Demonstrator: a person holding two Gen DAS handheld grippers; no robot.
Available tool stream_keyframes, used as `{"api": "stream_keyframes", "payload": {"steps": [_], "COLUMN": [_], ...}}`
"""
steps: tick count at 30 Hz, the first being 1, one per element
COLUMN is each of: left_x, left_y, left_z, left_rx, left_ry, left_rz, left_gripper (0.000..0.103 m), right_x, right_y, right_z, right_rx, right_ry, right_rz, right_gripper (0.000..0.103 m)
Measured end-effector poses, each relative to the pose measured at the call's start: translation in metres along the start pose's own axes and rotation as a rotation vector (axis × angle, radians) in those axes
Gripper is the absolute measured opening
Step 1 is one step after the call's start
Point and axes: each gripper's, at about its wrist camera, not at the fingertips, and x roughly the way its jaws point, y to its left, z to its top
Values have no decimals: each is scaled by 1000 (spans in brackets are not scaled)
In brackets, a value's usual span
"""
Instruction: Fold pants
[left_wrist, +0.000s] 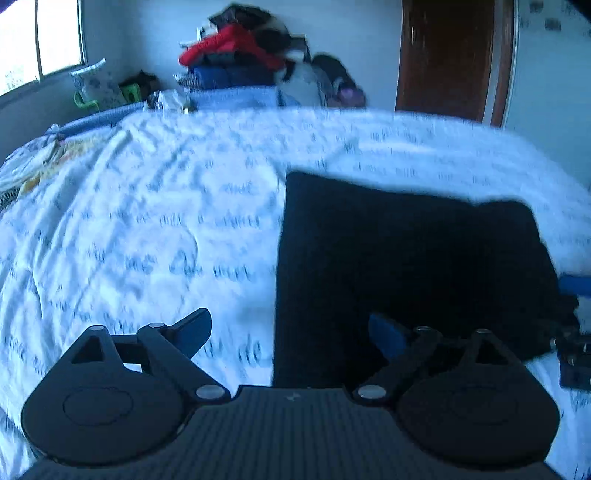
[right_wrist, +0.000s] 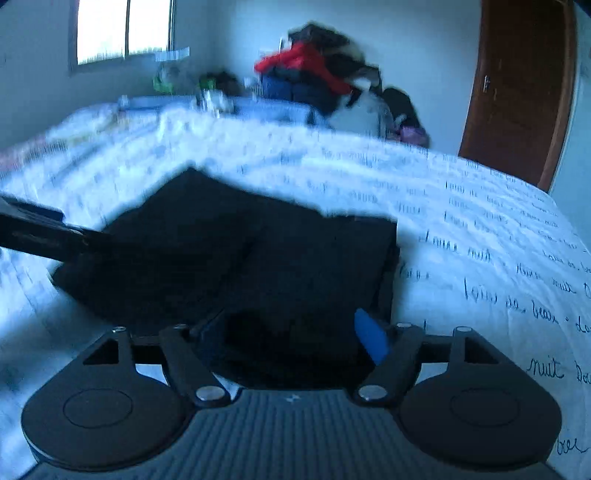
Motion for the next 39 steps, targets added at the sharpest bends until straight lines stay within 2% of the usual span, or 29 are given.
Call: {"api": "stream_keyframes", "payload": {"steps": [3,5,7,9,11,13,14,16,18,20,22,24,26,27,28,31,35,39], "left_x": [-15,-26,-34,-41,-46,-49,-51,-54,-55,-55,-56,-57,-57,-57,-56,-54,-49,-41], "left_y": [-4,-6,-9,-14,-19,-21,-23,-24,-23,-22,-21,-20,-20,-21,-20,-21,-19,-14], "left_z": [-10,-14,-18,-22,-26,-29,-31,-34,-37,-39,-43,-45,-47,-48,-49,-52,-56,-59], "left_rx": [3,9,17,38,58,71,76,81,76,65,61,61,60,59,58,53,51,25], "left_ry": [-20,-27,-37,-38,-37,-48,-55,-59,-49,-38,-35,-34,-30,-28,-29,-30,-24,-14], "left_rz": [9,6,5,-4,-15,-12,-6,-10,-27,-42,-43,-42,-40,-37,-36,-24,0,22], "left_gripper": [93,97,97,97,97,97,97,97,97,97,97,97,97,97,97,97,98,98], "right_x": [-15,-37,-55,-73,-89,-118,-132,-165,-196,-221,-244,-266,-275,-271,-262,-202,-115,-69], "right_y": [-6,-4,1,11,28,42,43,36,15,-4,-20,-32,-37,-36,-30,4,35,49], "right_z": [-3,-5,-5,-4,-3,-5,-6,-3,6,14,20,23,24,23,22,12,-10,-23], "right_rx": [67,69,61,5,-105,-190,-202,-139,32,183,299,380,402,395,371,243,227,258], "right_ry": [-2,-52,-65,-36,11,3,-5,-10,5,31,54,20,-55,-75,-87,-16,82,53], "right_rz": [-17,-32,-49,-81,-154,-200,-186,-83,91,186,247,379,527,545,519,276,170,52], "right_gripper": [78,80,83,84,84,84,84,84,84,85,86,101,103,103,103,103,103,103]}}
